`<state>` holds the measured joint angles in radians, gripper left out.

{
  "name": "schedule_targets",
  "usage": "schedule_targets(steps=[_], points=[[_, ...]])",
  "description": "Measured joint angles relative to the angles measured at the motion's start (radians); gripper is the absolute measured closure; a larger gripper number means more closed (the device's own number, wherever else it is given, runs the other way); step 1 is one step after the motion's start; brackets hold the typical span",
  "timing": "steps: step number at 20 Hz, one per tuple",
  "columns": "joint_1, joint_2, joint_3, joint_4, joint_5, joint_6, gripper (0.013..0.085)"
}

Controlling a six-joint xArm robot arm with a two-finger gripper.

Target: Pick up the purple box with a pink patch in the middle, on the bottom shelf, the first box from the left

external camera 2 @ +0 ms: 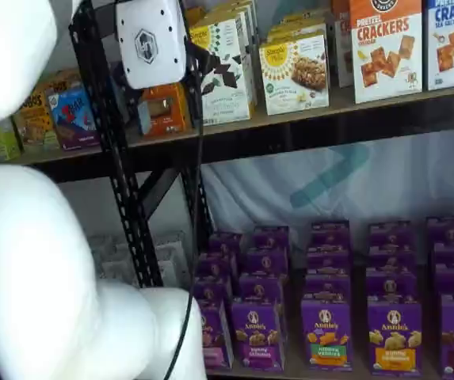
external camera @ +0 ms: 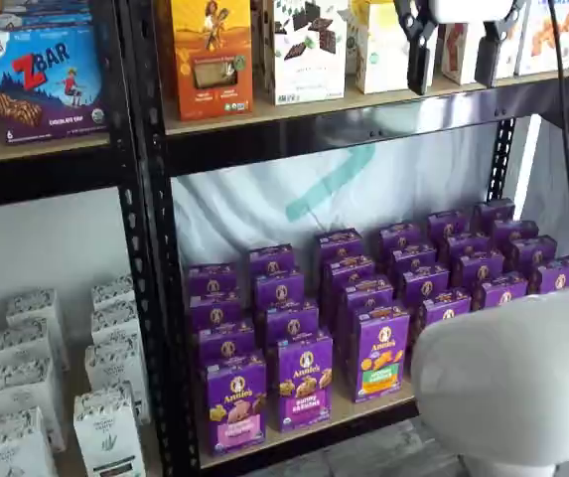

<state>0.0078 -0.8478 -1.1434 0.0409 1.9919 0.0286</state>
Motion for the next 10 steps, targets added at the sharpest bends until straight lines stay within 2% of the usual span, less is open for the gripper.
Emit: schedule_targets(steps=[6, 10], points=[[0.005, -0.014, 0.014, -0.004, -0.022, 0.004, 0.013], [0.024, -0.021, 0.03, -0.016, -0.025, 0.017, 0.013]])
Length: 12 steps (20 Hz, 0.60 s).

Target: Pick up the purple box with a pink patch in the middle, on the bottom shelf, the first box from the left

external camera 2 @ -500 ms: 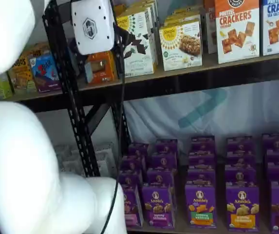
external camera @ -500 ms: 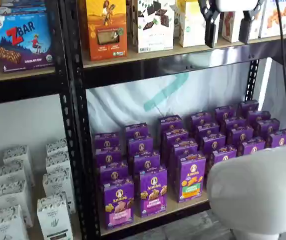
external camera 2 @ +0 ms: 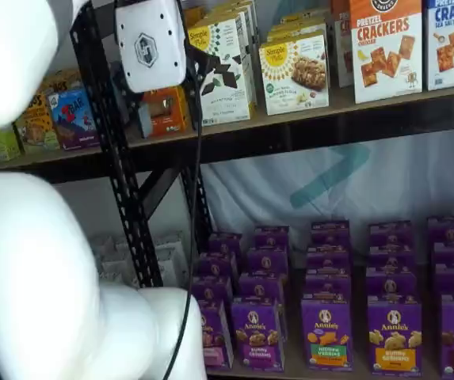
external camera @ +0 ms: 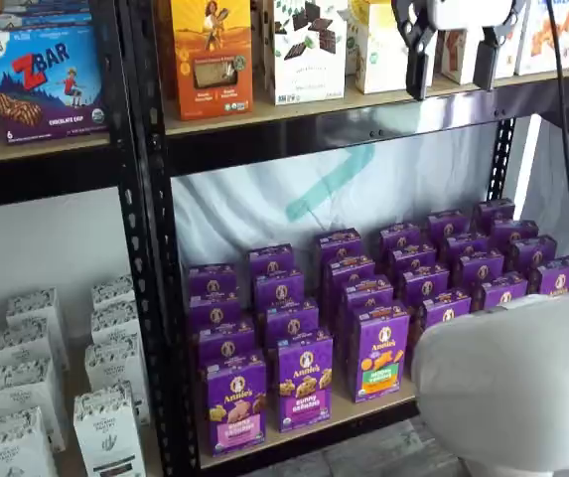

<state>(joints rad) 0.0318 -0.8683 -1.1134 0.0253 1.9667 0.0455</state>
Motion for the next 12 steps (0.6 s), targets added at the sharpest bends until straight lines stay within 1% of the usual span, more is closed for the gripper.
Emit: schedule_targets(steps=[5, 12], points=[[0.034, -0.024, 0.059, -0.007, -0.029, 0.031, 0.013], [0.074, -0.062, 0.173, -0.005, -0.096, 0.072, 0.013]])
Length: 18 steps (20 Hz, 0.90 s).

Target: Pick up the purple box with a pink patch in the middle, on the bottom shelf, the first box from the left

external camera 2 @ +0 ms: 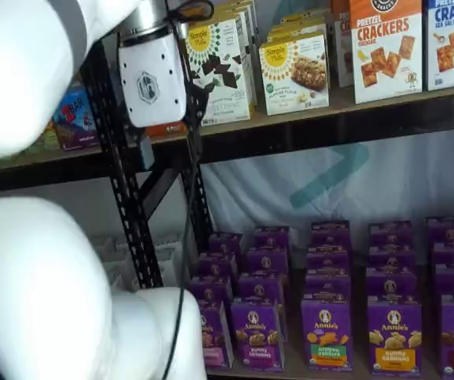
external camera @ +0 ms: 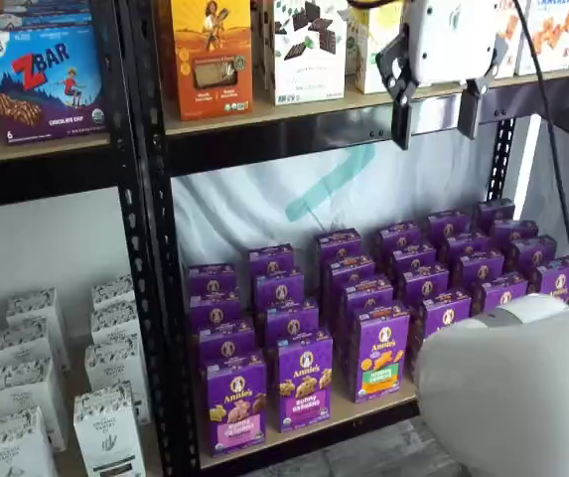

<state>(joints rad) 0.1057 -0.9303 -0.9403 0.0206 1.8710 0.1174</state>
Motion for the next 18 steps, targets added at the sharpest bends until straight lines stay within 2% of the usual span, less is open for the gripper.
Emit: schedule_targets(steps=[5, 10, 18], points=[[0.023, -0.022, 0.083, -0.003, -0.06, 0.022, 0.013], [0.025, -0.032, 0.176, 0.014, -0.125, 0.027, 0.013], [0.048, -0.031, 0.326, 0.022, -0.268, 0.048, 0.013]])
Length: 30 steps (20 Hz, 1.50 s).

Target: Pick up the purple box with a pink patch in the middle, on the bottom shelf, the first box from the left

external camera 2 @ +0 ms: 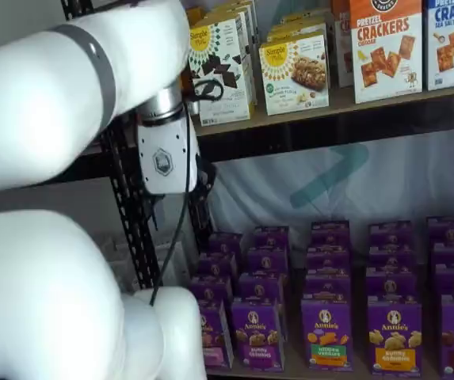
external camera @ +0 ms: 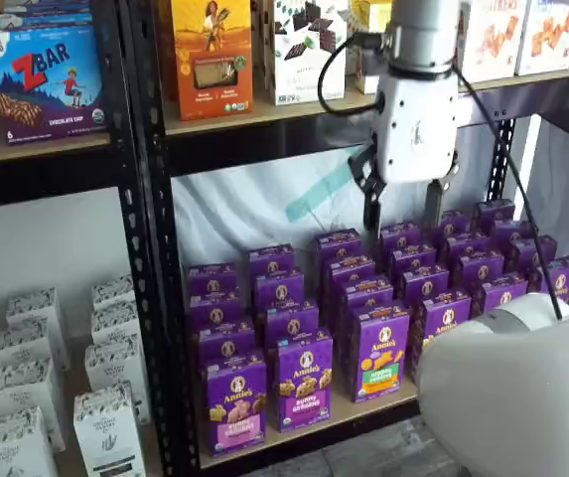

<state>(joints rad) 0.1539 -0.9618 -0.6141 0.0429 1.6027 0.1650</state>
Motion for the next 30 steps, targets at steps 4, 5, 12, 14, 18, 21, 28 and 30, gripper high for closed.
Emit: schedule_targets(steps=[4, 5, 12, 14, 18, 21, 28, 30], points=[[0.008, 0.009, 0.075, 0.011, -0.095, 0.005, 0.013], [0.01, 0.017, 0.091, 0.012, -0.117, 0.005, 0.013], [0.037, 0.107, 0.212, -0.001, -0.335, 0.025, 0.013], [0.041, 0.148, 0.238, 0.006, -0.398, 0.025, 0.013], [0.05, 0.249, 0.281, 0.023, -0.54, 0.02, 0.013], [0.053, 0.325, 0.305, 0.021, -0.655, 0.018, 0.013], [0.06, 0.543, 0.3, -0.004, -0.848, 0.031, 0.013], [0.058, 0.594, 0.298, 0.007, -0.9, 0.02, 0.013]])
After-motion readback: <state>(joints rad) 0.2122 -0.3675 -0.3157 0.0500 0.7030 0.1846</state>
